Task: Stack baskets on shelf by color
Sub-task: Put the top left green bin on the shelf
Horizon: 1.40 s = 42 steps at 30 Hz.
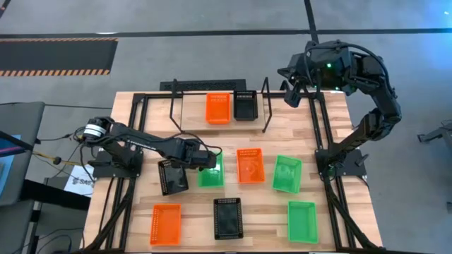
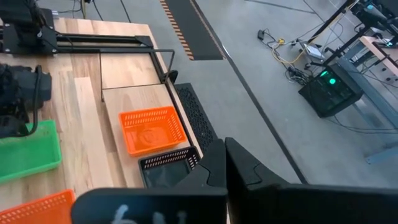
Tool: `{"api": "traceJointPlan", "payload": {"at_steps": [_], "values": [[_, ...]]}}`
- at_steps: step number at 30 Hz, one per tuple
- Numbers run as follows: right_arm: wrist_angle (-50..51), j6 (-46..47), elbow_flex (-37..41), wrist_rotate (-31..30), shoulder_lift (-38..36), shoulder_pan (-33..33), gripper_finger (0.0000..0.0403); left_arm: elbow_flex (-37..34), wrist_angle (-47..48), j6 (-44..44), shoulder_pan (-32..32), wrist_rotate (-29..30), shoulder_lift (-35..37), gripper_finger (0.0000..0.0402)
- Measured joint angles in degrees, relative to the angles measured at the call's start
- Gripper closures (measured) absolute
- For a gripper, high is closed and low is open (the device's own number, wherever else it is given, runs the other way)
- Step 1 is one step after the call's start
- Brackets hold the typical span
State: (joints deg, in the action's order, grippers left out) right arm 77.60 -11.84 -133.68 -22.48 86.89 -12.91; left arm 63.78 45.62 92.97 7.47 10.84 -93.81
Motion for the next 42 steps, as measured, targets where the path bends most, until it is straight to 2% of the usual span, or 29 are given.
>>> {"api": "traceJointPlan", "payload": {"at_steps": [11,17,20,24,29,33,39,42], "values": [[-0.02,-0.25,0.01,0.0,0.0,0.0,0.0397,-0.14,-0.08,-1.25,-0.08,-3.06,-4.34,0.0283],[-0.04,-0.23,0.01,0.0,0.0,0.0,0.0397,-0.14,-2.06,-2.56,-0.08,-2.28,-4.84,0.0286],[-0.04,-0.23,0.0,0.0,0.0,0.0,0.0397,-0.14,-2.19,-4.02,-0.28,-1.67,-4.84,0.0312],[-0.04,-0.24,0.0,0.0,0.0,0.0,0.0397,-0.06,-3.79,-6.34,-0.47,-3.07,-4.84,0.0387],[-0.04,-0.23,-0.01,0.0,0.0,0.0,0.0397,4.58,-1.56,-9.84,-0.45,-2.4,-4.17,0.0399],[-0.01,-0.23,-0.01,0.0,0.0,0.0,0.0397,13.54,8.05,-12.33,-0.4,3.94,-2.27,0.04],[0.18,-0.21,-0.01,0.0,0.0,0.0,0.0397,31.87,31.17,-12.51,-0.92,19.7,-1.12,0.0401],[0.14,-0.21,0.01,0.0,0.0,0.0,0.0397,39.13,39.62,-11.96,-2.61,25.8,-1.12,0.0401]]}}
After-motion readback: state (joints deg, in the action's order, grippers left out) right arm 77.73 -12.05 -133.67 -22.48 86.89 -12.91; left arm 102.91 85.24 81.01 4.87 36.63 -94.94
